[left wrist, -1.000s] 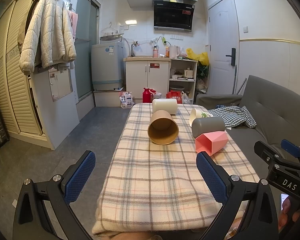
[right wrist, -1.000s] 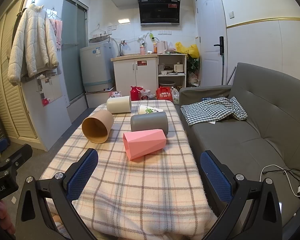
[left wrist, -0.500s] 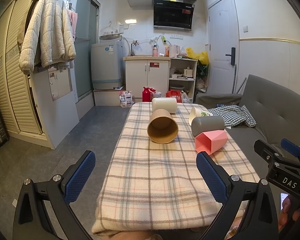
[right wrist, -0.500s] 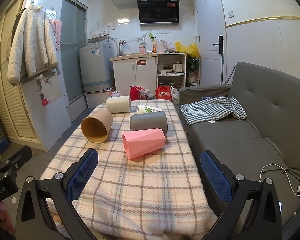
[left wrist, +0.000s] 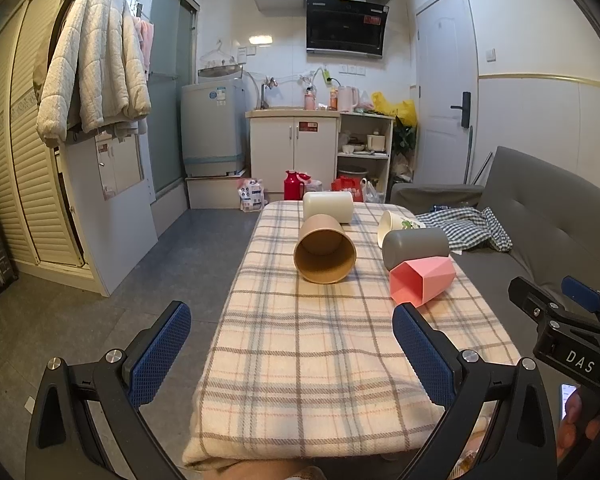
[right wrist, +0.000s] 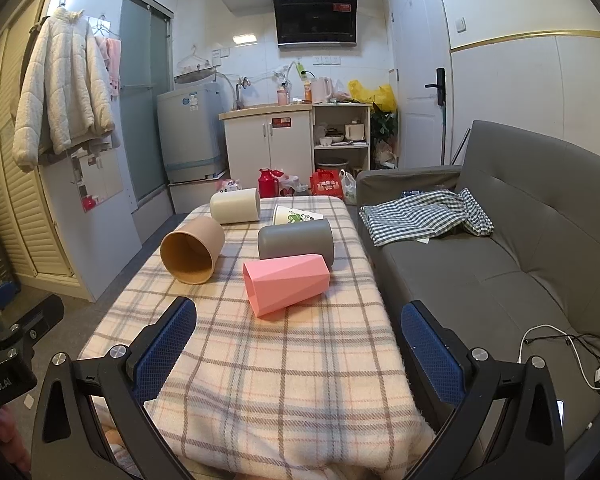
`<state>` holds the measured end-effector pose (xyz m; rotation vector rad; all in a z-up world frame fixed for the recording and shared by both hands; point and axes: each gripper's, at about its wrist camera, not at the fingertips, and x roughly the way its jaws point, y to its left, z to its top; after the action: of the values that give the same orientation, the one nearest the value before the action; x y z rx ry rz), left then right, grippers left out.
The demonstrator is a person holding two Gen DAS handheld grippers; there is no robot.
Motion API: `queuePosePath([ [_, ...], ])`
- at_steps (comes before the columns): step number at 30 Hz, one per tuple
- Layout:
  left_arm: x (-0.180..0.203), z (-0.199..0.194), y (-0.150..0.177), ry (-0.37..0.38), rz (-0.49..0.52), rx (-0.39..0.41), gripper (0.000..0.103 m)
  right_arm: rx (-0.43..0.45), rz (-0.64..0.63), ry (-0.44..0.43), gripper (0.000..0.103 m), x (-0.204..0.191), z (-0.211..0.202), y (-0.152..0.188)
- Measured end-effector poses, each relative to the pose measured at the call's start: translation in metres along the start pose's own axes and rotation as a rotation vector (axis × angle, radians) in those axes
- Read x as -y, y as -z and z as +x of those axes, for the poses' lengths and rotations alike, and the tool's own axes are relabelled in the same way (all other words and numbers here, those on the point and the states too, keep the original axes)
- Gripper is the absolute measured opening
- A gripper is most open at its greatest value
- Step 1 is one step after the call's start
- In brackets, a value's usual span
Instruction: Flip cup upside down
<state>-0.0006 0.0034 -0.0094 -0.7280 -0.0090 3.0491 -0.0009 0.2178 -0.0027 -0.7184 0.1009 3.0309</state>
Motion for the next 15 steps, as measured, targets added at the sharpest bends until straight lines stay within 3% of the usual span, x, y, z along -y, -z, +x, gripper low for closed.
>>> queuePosePath([
  [15,-0.003,0.015,-0.009,0.006,-0.018,-0.071,0.103,-0.044,-0.018,-0.012,0.103,0.004,0.012,-0.008],
])
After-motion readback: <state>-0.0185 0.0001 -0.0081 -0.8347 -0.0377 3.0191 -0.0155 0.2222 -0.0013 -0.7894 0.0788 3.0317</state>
